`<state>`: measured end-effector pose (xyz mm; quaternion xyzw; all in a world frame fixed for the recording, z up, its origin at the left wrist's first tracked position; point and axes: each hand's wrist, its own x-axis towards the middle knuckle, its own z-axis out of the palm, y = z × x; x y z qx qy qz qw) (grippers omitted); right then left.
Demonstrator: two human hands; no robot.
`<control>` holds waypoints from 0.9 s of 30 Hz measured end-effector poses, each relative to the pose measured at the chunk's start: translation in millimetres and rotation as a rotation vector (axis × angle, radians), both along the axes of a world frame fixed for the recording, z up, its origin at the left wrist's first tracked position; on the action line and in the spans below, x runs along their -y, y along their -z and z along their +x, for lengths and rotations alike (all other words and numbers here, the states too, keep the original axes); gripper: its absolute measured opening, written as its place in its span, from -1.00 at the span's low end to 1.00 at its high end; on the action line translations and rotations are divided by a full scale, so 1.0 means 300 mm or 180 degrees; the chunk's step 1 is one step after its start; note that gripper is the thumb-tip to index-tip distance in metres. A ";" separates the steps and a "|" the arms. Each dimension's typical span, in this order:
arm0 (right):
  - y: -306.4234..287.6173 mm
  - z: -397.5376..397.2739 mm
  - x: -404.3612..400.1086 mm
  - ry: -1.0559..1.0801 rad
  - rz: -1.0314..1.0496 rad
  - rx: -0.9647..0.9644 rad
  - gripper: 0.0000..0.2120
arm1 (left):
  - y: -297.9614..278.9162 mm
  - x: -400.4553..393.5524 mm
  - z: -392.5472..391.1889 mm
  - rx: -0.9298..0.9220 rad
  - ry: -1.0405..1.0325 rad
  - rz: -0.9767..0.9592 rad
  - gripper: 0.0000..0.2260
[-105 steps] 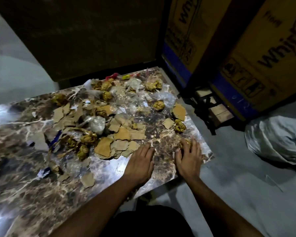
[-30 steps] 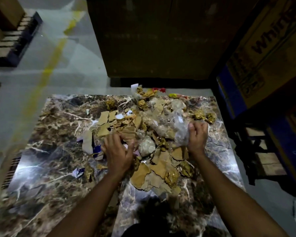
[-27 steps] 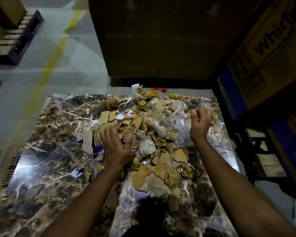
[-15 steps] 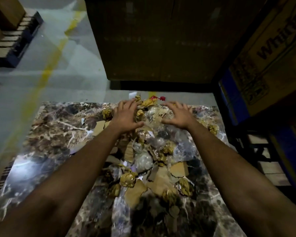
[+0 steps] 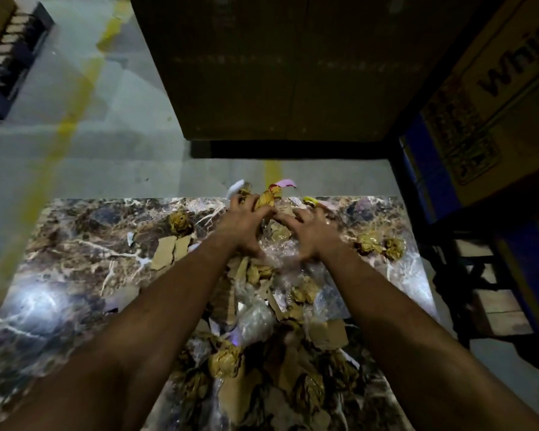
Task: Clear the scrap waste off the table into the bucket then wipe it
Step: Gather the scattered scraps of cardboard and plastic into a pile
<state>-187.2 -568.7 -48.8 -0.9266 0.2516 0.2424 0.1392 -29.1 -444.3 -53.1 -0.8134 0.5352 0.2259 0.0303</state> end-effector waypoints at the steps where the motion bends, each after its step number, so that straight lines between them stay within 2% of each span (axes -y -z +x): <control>1: 0.008 -0.002 -0.013 0.0029 -0.0045 0.0098 0.25 | 0.011 -0.008 -0.010 -0.0022 -0.0076 -0.0093 0.08; 5: 0.051 -0.025 -0.058 0.0270 0.0067 0.0496 0.15 | 0.039 -0.042 -0.022 -0.0133 -0.0298 -0.0346 -0.06; 10: 0.078 -0.054 -0.107 0.0629 0.0302 0.1018 -0.18 | 0.043 -0.096 -0.054 -0.0317 -0.0490 -0.0543 -0.32; 14: 0.071 -0.080 -0.139 0.0823 0.0703 0.1163 -0.26 | 0.022 -0.164 -0.087 -0.0699 -0.0683 -0.0922 -0.50; 17: 0.017 -0.116 -0.180 0.0786 0.0777 0.1512 -0.38 | -0.028 -0.230 -0.112 -0.0654 -0.0831 -0.1301 -0.47; 24: -0.125 -0.195 -0.453 0.0788 0.0480 0.2046 -0.37 | -0.106 -0.517 -0.276 -0.0445 -0.1422 -0.2362 -0.50; 27: -0.085 -0.240 -0.601 0.0546 0.0366 0.2043 -0.36 | -0.049 -0.656 -0.335 -0.0480 -0.1390 -0.2403 -0.41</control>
